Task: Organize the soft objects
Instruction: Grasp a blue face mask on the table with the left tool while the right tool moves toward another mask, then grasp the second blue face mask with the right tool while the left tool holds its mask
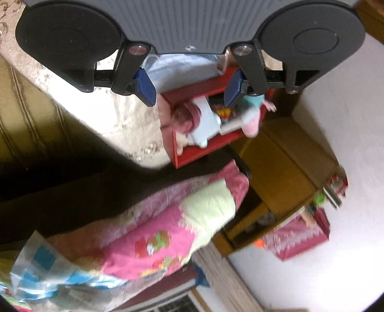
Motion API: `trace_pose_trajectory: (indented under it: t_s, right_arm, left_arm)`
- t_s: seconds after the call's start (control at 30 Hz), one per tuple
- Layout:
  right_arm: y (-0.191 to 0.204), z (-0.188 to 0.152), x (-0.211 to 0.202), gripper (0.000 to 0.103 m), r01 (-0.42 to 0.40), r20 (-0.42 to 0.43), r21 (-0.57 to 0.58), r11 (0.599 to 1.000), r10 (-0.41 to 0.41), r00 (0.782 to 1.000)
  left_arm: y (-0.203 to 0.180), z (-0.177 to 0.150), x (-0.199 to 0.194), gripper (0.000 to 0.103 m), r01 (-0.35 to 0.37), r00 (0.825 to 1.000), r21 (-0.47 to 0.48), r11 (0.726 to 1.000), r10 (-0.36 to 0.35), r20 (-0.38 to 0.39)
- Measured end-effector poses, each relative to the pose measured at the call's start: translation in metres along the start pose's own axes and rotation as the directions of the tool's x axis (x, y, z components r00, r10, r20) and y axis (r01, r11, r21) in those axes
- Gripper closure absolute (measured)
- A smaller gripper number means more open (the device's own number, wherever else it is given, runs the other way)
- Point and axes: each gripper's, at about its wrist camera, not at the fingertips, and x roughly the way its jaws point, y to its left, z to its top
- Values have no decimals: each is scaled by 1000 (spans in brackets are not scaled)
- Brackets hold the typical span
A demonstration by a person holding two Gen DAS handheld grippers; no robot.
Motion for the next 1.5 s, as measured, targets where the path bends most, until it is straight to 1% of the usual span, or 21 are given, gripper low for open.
trace_pose_trajectory:
  t_s: [0.07, 0.2, 0.3, 0.43, 0.5, 0.6, 0.63, 0.67, 0.7, 0.8, 0.93, 1.0, 1.07, 1.13, 1.17, 1.23, 1.27, 1.33, 1.37, 1.4, 1.5]
  right_arm:
    - [0, -2, 12, 68, 11, -46, -17, 1000, -12, 999]
    - [1, -8, 34, 68, 53, -107, -51, 997, -58, 993]
    - [1, -9, 54, 68, 106, -140, -85, 991, -118, 983]
    - [3, -11, 82, 66, 150, -180, -119, 982, -169, 969]
    - [3, -14, 95, 59, 166, -208, -148, 975, -195, 959]
    - [8, -19, 111, 57, 173, -231, -206, 963, -219, 948]
    - [13, -20, 116, 54, 156, -241, -248, 956, -217, 946]
    - [18, -22, 121, 44, 146, -253, -297, 944, -225, 941]
    - [22, -23, 126, 41, 142, -252, -335, 932, -233, 939]
    - [29, -28, 141, 38, 130, -248, -401, 907, -244, 937]
    - [31, -38, 161, 38, 72, -329, -415, 907, -224, 917]
    - [32, -45, 170, 37, 92, -348, -449, 889, -269, 898]
    - [35, -51, 173, 36, 115, -318, -501, 858, -306, 897]
    - [33, -51, 175, 36, 143, -299, -502, 853, -326, 897]
    - [31, -50, 175, 37, 149, -294, -491, 859, -324, 899]
    - [30, -47, 174, 45, 160, -288, -490, 857, -332, 898]
    - [29, -45, 173, 52, 161, -285, -484, 860, -330, 900]
    - [25, -40, 168, 72, 156, -284, -466, 871, -314, 906]
    - [23, -38, 164, 91, 167, -277, -460, 872, -320, 906]
    - [18, -34, 160, 100, 174, -277, -450, 876, -322, 905]
    - [4, -27, 152, 103, 164, -303, -382, 910, -290, 908]
  left_arm:
    - [2, 0, -2, 58, -3, 1000, 1, 1000, 3, 4]
    - [10, 2, -12, 72, 3, 1000, -23, 1000, -3, 16]
    - [18, 5, -21, 75, 7, 999, -45, 999, -6, 34]
    - [33, 11, -28, 75, 11, 999, -90, 996, -7, 51]
    - [40, 13, -29, 75, 17, 999, -112, 994, -12, 52]
    - [49, 14, -34, 75, 40, 998, -141, 989, -32, 59]
    - [51, 14, -35, 76, 39, 998, -143, 989, -30, 62]
    - [52, 14, -36, 76, 37, 998, -146, 989, -27, 65]
    - [54, 13, -36, 77, 37, 998, -147, 988, -28, 65]
    - [59, 12, -35, 77, 49, 998, -164, 985, -40, 56]
    - [63, 11, -34, 77, 64, 998, -179, 982, -57, 40]
    - [64, 10, -34, 77, 64, 998, -183, 981, -58, 36]
    - [66, 10, -35, 76, 70, 997, -189, 980, -64, 35]
    - [68, 8, -36, 76, 69, 997, -195, 978, -63, 36]
    - [70, 8, -37, 76, 68, 997, -198, 978, -62, 37]
    - [72, 8, -37, 76, 65, 998, -202, 977, -58, 38]
    - [74, 8, -37, 76, 63, 998, -206, 977, -56, 39]
    - [76, 9, -38, 76, 69, 997, -211, 975, -62, 41]
    - [77, 10, -39, 76, 75, 997, -215, 974, -67, 43]
    - [77, 11, -39, 76, 79, 996, -219, 973, -70, 46]
    - [79, 13, -43, 76, 79, 996, -223, 972, -67, 58]
